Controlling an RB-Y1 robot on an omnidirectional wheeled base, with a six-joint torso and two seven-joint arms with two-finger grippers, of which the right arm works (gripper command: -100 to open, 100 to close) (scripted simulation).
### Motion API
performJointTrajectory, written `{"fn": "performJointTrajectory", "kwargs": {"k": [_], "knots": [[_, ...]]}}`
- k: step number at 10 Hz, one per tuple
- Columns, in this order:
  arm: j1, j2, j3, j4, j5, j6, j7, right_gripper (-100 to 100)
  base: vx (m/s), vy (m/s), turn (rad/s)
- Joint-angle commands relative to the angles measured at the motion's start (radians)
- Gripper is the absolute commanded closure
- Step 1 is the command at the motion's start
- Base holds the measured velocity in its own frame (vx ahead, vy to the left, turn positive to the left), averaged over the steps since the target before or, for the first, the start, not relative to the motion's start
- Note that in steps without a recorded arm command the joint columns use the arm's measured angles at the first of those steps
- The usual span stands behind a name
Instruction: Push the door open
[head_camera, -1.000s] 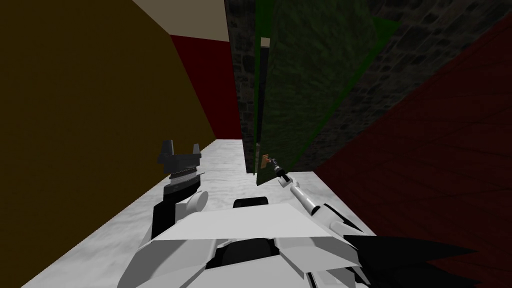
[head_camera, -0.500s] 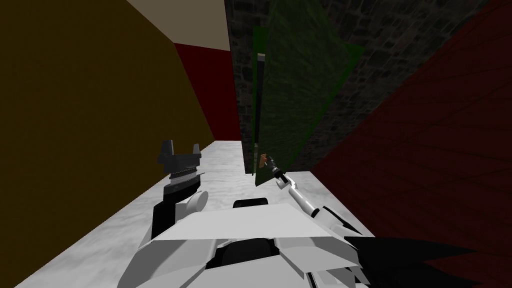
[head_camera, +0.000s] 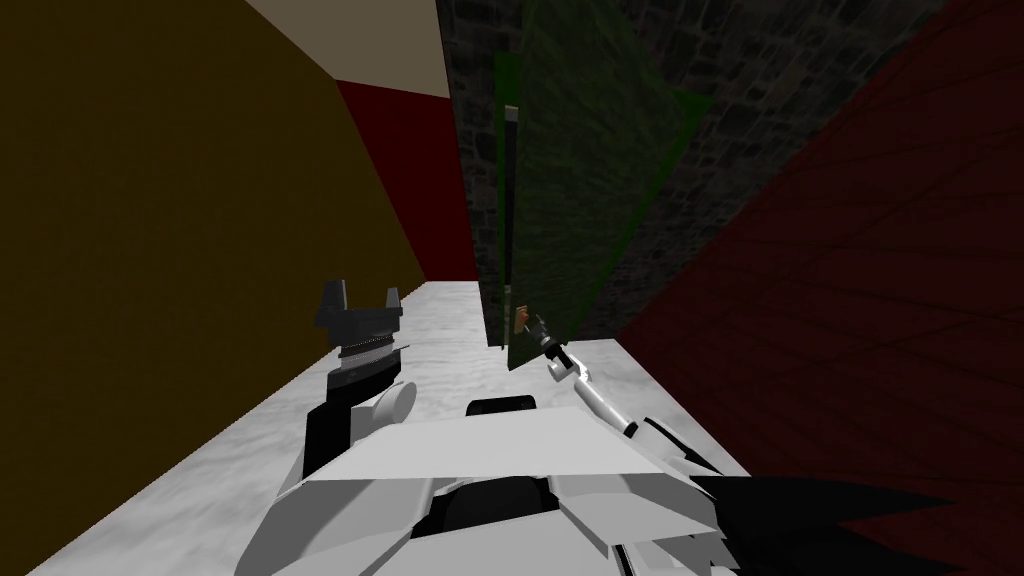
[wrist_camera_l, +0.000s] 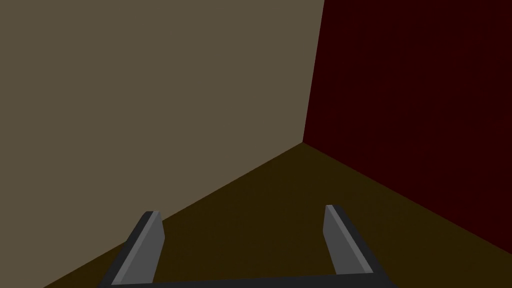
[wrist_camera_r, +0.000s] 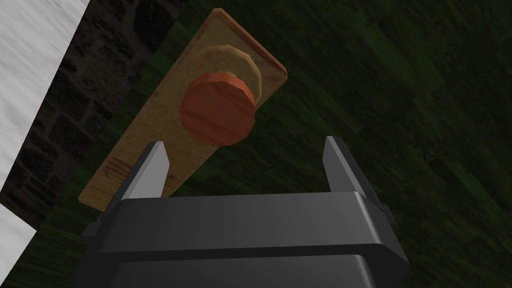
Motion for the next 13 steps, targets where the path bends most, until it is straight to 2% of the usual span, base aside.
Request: {"fn": "performJointTrajectory", "kwargs": {"k": [1, 3, 4, 6, 7, 11, 13], "knots": [[0.005, 0.004, 0.006, -0.01, -0.014, 0.006, -0.037, -100, -0.03, -0.027, -0.012], [0.02, 0.017, 0.024, -0.043, -0.058, 0.023, -0.102, -100, -0.036, -0.034, -0.044], [0.02, 0.017, 0.024, -0.043, -0.058, 0.023, -0.118, -100, -0.034, -0.025, -0.02], [0.035, 0.029, 0.041, -0.075, -0.102, 0.041, -0.181, -100, -0.033, -0.032, -0.048], [0.035, 0.029, 0.041, -0.075, -0.102, 0.041, -0.195, -100, -0.022, -0.028, -0.014], [0.062, 0.052, 0.071, -0.13, -0.178, 0.071, -0.314, -100, -0.034, -0.04, -0.043], [0.072, 0.061, 0.083, -0.151, -0.207, 0.083, -0.354, -100, -0.038, -0.041, -0.036]]}}
